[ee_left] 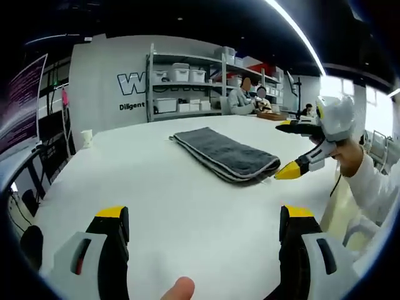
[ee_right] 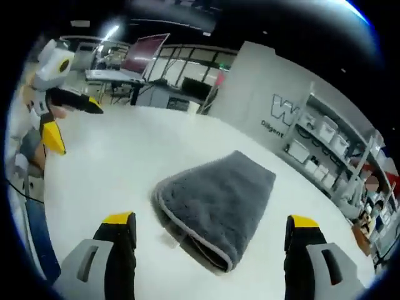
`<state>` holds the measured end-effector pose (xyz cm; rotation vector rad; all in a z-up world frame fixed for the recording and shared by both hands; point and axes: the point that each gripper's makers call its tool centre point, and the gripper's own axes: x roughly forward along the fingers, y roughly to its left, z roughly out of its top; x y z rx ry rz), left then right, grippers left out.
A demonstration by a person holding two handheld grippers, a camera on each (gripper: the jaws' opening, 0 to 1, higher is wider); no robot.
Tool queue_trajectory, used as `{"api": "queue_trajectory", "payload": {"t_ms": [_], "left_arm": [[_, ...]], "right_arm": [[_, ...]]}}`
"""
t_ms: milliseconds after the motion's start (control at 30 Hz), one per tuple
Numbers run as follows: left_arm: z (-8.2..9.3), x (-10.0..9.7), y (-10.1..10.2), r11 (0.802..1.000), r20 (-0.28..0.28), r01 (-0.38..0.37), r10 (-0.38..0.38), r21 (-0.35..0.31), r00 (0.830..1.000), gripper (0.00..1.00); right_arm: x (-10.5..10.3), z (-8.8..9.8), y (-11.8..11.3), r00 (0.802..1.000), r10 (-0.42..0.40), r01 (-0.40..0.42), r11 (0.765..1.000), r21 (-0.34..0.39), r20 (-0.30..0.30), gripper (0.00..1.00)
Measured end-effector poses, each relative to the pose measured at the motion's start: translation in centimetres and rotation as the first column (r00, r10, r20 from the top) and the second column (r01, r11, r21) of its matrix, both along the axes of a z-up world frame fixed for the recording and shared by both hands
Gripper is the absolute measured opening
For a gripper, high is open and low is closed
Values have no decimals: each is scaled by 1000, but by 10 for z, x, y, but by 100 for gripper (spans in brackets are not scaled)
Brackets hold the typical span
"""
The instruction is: Open the folded towel by lifting each exposed corner and separating the folded layers until the towel lies flat within the target outline without major curled edges
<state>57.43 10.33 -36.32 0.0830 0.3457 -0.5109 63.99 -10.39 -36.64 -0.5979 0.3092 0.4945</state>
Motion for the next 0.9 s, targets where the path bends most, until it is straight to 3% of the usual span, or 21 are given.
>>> {"api": "queue_trajectory", "payload": {"t_ms": [300,567,900], "left_arm": [[2,1,3,1000,6,-2,2,-14,1000,100],[1,1,7,1000,4,-5,5,-20,1000,100],[3,0,8,1000,11,-10,10,-30,1000,100]], "right_arm": [[20,-16,28,997,57,-48,981,-189,43,92],[24,-20,46,992,88,-63,968,-244,93,80],[19,-16,43,982,99,-42,945,-325,159,65]]}}
